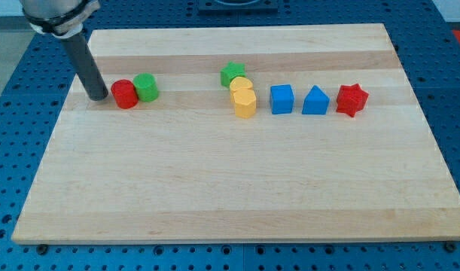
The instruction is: Move the red circle between yellow heart and yellow hexagon
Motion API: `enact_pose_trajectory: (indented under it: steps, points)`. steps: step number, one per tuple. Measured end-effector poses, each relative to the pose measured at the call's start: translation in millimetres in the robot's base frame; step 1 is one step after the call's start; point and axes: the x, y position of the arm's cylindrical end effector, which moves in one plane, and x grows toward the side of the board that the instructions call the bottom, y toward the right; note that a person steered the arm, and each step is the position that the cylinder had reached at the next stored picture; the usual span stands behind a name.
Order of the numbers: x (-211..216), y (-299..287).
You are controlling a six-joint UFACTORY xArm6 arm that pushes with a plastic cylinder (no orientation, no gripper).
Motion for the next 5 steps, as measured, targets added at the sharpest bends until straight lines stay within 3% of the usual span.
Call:
enact_pose_trajectory:
  steps: [5]
  points:
    - [0.0,72.5]
